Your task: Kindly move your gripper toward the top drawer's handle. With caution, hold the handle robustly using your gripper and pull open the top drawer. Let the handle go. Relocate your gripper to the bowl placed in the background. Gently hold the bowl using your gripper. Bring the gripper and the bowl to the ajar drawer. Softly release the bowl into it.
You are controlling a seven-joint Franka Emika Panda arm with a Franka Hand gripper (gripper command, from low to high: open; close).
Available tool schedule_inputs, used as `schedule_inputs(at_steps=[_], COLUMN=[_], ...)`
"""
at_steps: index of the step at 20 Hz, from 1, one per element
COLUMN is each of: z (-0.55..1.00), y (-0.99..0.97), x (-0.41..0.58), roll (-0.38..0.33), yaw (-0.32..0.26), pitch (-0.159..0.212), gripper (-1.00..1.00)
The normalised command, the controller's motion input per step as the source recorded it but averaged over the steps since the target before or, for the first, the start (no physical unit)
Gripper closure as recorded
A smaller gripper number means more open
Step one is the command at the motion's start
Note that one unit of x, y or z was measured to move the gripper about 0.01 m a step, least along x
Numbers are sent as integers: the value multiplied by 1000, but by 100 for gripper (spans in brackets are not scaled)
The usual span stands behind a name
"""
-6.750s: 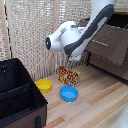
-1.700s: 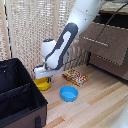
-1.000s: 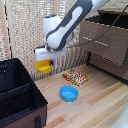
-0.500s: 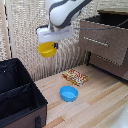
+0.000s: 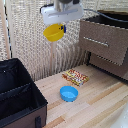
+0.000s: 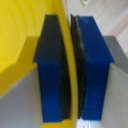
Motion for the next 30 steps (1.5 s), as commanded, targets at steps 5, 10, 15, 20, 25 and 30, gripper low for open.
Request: schedule_inputs(at_steps=[5,10,15,20,25,30], z=[946,842,761,336,70,0], y=[-427,-573,-737,-842,-997,-1000], x=[69,103,31,-20,-192,-319], roll=[25,14,36,31,31,27], yaw=[-240,-192,-129,-95,-37,0], pitch=[82,2,-4,-57,4,55], gripper=[100,100,100,100,100,100])
